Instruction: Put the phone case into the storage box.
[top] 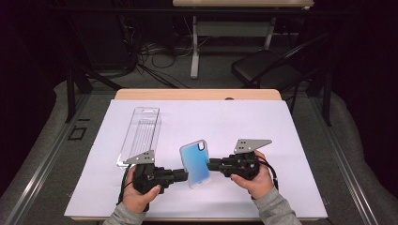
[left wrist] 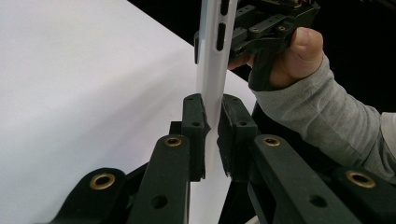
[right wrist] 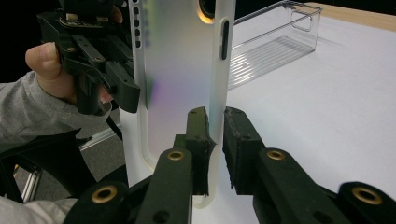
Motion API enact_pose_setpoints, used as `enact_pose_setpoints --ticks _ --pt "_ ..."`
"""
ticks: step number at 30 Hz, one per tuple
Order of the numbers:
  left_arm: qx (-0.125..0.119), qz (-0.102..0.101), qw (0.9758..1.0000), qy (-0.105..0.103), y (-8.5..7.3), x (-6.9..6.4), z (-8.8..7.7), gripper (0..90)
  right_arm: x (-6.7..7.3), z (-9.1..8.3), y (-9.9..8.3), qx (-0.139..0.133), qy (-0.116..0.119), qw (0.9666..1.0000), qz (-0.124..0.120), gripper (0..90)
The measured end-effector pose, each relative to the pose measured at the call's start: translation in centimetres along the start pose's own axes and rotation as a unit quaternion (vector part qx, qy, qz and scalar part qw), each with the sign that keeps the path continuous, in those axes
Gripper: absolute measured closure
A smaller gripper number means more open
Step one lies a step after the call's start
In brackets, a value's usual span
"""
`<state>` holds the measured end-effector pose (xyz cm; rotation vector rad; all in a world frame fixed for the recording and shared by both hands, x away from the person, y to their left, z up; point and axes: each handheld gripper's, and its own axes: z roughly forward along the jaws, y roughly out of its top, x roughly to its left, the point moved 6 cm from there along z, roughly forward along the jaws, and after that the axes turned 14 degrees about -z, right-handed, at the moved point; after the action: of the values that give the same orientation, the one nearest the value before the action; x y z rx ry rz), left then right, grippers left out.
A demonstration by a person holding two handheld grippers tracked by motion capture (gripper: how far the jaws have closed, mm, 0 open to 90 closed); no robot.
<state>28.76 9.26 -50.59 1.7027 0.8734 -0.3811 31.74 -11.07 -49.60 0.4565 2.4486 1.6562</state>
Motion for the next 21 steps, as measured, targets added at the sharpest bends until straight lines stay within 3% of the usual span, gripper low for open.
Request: enact_pose_setpoints --ticks 21 --pt "-0.002 -0.002 1.0 0.002 -0.04 0.06 0.1 81.3 -0.06 0.13 -0.19 0.0 -0.01 0.9997 0.02 83.7"
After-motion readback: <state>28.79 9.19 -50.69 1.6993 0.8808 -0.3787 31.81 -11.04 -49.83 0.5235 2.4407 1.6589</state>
